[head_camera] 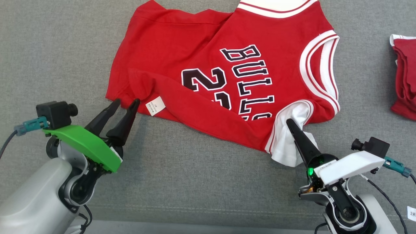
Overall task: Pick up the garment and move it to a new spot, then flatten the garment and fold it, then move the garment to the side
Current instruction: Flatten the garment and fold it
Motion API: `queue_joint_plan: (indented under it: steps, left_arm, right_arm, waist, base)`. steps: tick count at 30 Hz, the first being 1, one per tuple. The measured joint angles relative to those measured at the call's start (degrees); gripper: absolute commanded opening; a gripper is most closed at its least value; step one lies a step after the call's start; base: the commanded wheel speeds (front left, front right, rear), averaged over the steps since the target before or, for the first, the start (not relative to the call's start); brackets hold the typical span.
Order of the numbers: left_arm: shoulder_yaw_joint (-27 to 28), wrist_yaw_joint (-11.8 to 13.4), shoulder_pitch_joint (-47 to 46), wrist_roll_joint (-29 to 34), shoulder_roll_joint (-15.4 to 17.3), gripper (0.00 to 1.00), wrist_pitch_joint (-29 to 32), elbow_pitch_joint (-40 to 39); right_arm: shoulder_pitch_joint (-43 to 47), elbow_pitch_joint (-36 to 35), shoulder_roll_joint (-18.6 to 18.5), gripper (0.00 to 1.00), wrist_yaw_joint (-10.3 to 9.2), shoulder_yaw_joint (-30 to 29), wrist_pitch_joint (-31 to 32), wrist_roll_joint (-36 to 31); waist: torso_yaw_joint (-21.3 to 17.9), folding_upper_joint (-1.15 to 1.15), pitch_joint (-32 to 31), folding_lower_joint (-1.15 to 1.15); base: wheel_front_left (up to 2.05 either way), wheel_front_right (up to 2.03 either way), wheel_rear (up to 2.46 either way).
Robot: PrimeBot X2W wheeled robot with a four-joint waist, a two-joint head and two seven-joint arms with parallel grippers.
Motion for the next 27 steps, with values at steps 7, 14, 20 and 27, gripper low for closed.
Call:
queue_joint_plan:
  steps: [7,14,20,27]
  left_arm:
    - [-2.31,-0.48,0.0,3.05,-1.29,0.95,-1.75,1.29]
    - [-2.74,-0.92,-0.02,5.14,-2.91,0.95,-2.57,3.85]
    - [-2.53,-1.0,-0.1,5.64,-3.45,0.92,-3.16,5.91]
    - [-2.42,-1.41,-0.51,6.59,-3.89,0.83,-3.74,7.84]
  right_arm:
    - [-0.02,0.04,0.02,0.0,0.0,0.66,0.0,0.6]
    - [-0.08,0.2,0.08,0.0,-0.05,0.98,-0.2,0.97]
    - [-0.09,0.37,0.12,0.0,-0.05,0.94,-0.7,1.42]
    - [-0.09,0.49,0.12,0.0,-0.05,0.99,-0.96,1.81]
  waist:
    - [-0.7,0.0,0.36,0.0]
    - [-1.64,0.0,0.87,0.0]
    - [-2.29,0.0,1.0,0.0]
    - [-2.62,0.0,1.06,0.0]
  base:
    - [0.0,0.0,0.0]
    - [0.0,0.0,0.0]
    - [0.0,0.0,0.0]
    - [0.0,0.0,0.0]
